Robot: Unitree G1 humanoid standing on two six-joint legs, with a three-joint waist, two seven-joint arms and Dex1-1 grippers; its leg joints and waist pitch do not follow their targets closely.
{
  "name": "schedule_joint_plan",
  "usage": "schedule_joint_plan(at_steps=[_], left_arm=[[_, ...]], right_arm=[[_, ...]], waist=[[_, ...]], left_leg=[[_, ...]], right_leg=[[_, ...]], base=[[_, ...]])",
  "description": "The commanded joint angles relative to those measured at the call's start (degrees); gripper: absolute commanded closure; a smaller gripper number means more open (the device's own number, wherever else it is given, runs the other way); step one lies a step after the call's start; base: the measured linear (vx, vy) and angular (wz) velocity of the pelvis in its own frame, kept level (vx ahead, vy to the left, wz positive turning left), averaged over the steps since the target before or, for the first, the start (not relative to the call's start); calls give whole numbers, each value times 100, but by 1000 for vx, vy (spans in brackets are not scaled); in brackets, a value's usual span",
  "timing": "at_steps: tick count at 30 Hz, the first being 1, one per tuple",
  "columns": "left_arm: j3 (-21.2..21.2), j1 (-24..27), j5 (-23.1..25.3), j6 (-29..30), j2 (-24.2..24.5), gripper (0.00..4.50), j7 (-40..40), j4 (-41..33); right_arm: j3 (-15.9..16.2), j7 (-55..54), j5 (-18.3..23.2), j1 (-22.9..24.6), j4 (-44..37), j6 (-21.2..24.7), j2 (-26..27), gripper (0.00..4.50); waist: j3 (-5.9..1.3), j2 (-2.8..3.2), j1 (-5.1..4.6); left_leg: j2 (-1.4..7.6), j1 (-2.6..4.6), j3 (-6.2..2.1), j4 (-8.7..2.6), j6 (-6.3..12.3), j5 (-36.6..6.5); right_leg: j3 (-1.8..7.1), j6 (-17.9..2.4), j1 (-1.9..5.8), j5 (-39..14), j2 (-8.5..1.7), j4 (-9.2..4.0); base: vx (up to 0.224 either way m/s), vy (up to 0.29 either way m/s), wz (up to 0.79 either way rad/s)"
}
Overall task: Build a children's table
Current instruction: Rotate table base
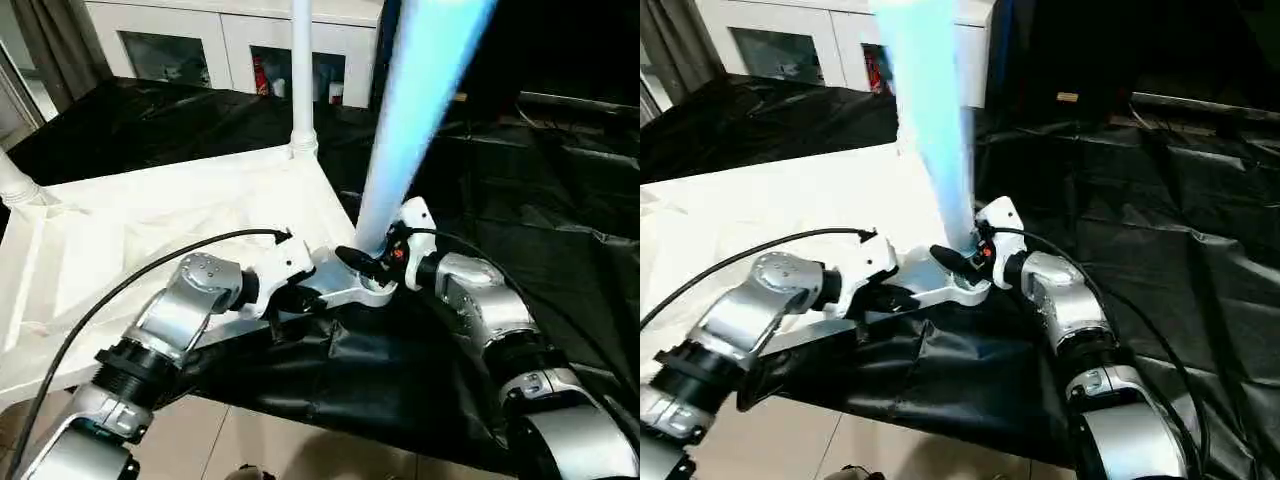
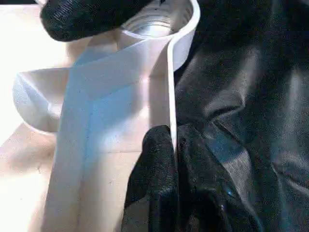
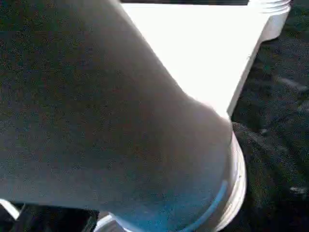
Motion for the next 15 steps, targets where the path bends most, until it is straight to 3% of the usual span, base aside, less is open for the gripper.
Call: schedule_joint_plan(at_steps=[1, 2, 3, 7, 9, 15], left_arm=[[1, -90, 76, -443, 25, 450, -58, -236], [27, -98, 87, -500, 11, 450, -7, -222], [173, -137, -23, -504, -68, 405, 80, -216], [734, -198, -538, -483, -274, 383, 258, -534], [902, -193, -735, -375, -340, 358, 299, -704], [1355, -346, -1341, -139, -826, 326, 659, -998]], right_arm=[[-175, 147, 273, -5, -311, 183, -54, 125], [-189, 163, 296, 4, -343, 208, -69, 125], [-243, 172, 357, 33, -424, 287, -113, 125], [-424, -33, 451, 105, -619, 609, -261, 125], [-431, -106, 430, 129, -685, 748, -277, 125], [-204, -249, 360, 366, -1171, 1201, -189, 125]], waist=[[-492, -2, 9], [-480, 3, 12], [-487, 5, 18], [-478, 21, 75], [-461, -2, 60], [-446, -33, 68]], left_leg=[[331, 133, -97, -317, 652, -25], [335, 137, -93, -318, 652, -69], [332, 140, -92, -313, 632, -73], [335, 146, -90, -316, 458, -187], [317, 137, -87, -325, 386, -315], [291, 132, -73, -325, 301, -433]], right_leg=[[240, -1653, 355, 916, -462, -214], [237, -1647, 336, 856, -461, -226], [237, -1646, 339, 838, -462, -220], [246, -1697, 330, 691, -475, -233], [246, -1676, 337, 519, -462, -241], [263, -1510, 339, 70, -448, -297]], base=[[0, 0, 0], [0, 0, 0], [0, 0, 0], [0, 0, 0], [0, 0, 0], [0, 0, 0]])
